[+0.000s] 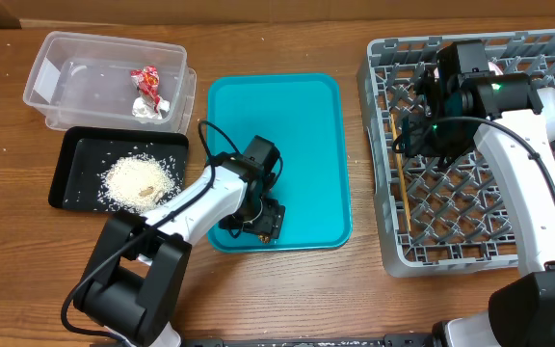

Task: Sort waste into correct bins and load items into the dishwasher
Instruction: 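Reach the left gripper to the brown food scrap and grasp it, then carry the food scrap left and drop it onto the black tray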

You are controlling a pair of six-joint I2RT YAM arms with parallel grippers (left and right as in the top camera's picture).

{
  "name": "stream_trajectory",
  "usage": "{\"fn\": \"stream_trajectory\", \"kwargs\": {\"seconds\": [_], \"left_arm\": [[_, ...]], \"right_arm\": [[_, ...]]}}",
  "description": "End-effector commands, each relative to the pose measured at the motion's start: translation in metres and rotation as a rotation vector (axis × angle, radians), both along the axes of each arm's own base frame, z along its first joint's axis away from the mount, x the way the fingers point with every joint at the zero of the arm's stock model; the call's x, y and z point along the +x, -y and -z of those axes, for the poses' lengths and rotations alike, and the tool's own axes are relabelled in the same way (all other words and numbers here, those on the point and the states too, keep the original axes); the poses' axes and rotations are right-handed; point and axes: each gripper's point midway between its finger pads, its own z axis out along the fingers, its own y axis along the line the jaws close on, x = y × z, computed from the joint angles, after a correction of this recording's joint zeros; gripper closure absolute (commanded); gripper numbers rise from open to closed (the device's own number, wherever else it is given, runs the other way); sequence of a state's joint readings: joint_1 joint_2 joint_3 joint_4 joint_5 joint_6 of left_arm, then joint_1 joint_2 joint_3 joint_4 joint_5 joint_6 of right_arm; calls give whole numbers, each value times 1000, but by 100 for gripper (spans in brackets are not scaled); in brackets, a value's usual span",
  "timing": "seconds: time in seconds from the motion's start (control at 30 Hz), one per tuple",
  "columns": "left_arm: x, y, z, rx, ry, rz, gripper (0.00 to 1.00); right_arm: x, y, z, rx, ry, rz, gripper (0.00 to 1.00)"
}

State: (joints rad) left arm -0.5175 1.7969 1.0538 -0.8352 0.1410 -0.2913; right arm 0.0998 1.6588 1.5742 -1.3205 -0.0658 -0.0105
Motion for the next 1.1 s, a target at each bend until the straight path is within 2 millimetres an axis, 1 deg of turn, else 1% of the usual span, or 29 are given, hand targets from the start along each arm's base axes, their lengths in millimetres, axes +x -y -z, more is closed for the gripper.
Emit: {"fn": "stream_trajectory", "kwargs": {"seconds": [0.0,0.03,0.1,0.17,0.2,0.27,0.37,0.4,0.5,0.6,0.63,0.7,0.77,0.87,0.97,1.07], "left_arm": [[-11,3,13,19,-40,18,40],[-11,3,13,22,-39,19,47],[-10,0,13,37,-35,19,58],[-10,-5,14,60,-31,18,63],[-9,-6,14,66,-29,18,67],[-8,-6,13,69,-28,17,73],[-1,-6,7,65,-18,5,85],[3,-6,4,63,-12,-1,88],[20,-10,-9,72,28,-28,90],[42,-22,-27,103,82,-67,91],[51,-30,-38,120,105,-88,91],[62,-43,-53,143,136,-124,90],[72,-60,-69,164,171,-169,90],[84,-88,-88,178,212,-250,90],[90,-123,-98,185,230,-353,91],[89,-161,-100,200,209,-484,94]], "right_arm": [[4,0,-9,0,33,7,45],[4,0,-9,0,33,7,46],[4,0,-9,0,33,7,45],[4,0,-9,0,33,7,45],[4,0,-9,0,33,7,45],[4,0,-9,0,33,7,46],[4,0,-9,0,32,7,46],[4,0,-9,0,32,7,46],[3,0,-9,0,29,7,46],[3,0,-9,-1,29,7,46],[3,0,-9,-1,29,7,46],[3,0,-9,-1,29,7,46],[4,0,-9,-1,30,7,46],[4,0,-9,-1,30,7,46],[4,0,-9,-1,30,7,45],[4,0,-9,-1,30,7,46]]}}
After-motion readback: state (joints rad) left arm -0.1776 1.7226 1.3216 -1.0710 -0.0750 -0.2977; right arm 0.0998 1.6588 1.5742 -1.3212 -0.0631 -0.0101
